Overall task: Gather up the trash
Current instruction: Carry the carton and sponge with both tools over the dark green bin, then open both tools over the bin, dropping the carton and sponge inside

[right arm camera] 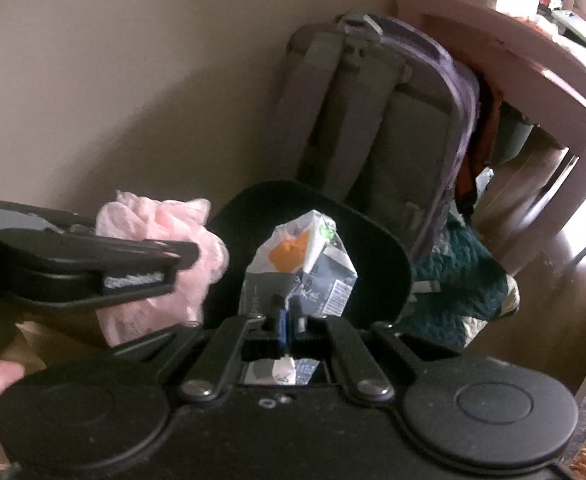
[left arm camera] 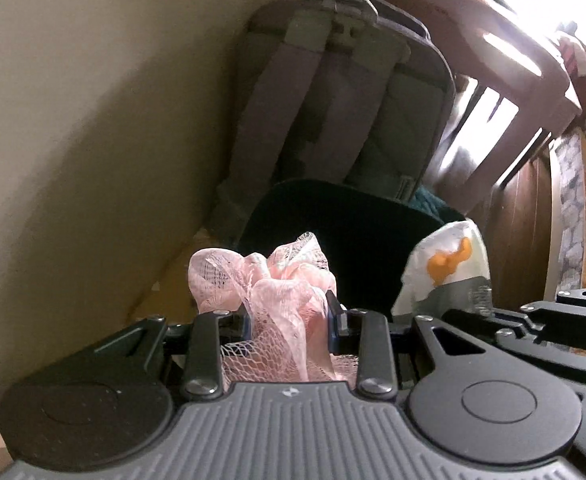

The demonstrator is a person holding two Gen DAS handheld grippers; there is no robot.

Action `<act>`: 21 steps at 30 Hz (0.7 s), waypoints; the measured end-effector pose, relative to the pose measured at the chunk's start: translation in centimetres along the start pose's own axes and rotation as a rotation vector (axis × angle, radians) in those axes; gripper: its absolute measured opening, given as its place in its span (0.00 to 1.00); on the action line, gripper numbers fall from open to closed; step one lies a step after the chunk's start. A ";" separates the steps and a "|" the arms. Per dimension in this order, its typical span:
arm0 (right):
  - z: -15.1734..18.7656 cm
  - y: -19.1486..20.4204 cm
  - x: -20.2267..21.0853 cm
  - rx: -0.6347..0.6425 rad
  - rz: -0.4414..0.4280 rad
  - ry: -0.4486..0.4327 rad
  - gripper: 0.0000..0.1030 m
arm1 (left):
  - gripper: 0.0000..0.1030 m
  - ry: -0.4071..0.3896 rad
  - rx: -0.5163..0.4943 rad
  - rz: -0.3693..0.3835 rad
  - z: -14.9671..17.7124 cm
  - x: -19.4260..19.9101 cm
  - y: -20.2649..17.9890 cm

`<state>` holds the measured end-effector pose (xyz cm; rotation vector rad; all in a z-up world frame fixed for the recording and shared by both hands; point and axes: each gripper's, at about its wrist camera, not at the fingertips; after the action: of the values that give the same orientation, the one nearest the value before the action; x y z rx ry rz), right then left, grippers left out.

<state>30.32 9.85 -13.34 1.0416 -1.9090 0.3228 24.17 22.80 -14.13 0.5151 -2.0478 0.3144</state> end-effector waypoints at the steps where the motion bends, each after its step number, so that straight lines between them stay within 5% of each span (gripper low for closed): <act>1: -0.1 0.2 -0.6 0.007 0.007 0.010 0.01 | 0.30 0.016 -0.011 0.014 0.0 -0.7 -0.1; 9: 1.6 0.0 -4.6 0.017 0.069 0.105 0.02 | 0.32 0.090 -0.085 0.004 1.6 -4.4 -1.4; 13: 2.0 -0.7 -5.3 -0.010 0.069 0.118 0.13 | 0.36 0.110 -0.081 0.017 1.8 -5.3 -1.7; 18: 2.7 -1.8 -6.4 -0.054 0.059 0.144 0.19 | 0.64 0.128 -0.057 0.029 2.1 -6.1 -1.2; 21: 2.9 -2.1 -6.0 -0.065 0.060 0.135 0.24 | 0.66 0.120 -0.047 0.050 2.1 -5.9 -1.0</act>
<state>31.60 10.11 -20.22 0.8983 -1.8199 0.3544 25.65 22.42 -20.27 0.4071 -1.9492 0.3190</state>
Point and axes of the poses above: each gripper's, at about its wrist camera, not at the fingertips, and x roughly against the way its jaws point, y to its left, z to its underside, and after that the axes turned 3 degrees about -y, right-handed
